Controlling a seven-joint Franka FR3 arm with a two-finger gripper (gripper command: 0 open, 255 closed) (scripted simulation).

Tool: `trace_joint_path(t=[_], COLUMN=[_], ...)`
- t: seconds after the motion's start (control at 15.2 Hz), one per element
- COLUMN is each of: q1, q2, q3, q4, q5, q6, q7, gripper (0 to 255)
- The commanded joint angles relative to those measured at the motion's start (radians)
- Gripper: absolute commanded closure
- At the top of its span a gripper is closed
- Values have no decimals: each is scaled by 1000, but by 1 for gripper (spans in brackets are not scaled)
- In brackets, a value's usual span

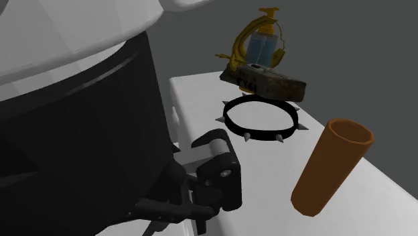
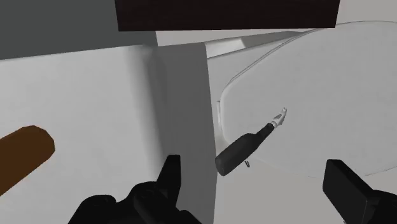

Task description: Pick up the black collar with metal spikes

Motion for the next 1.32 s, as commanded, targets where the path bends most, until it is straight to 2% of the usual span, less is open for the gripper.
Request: trace_joint_path(t=[0.0,0.59,1.25], q1=[0,-72,-133], q2=[0,340,716], q3=[0,-61,-134], q4=[0,249,629], q5=[0,-24,-9], q6=[0,72,48], q7=[0,19,34], gripper=[0,0,0])
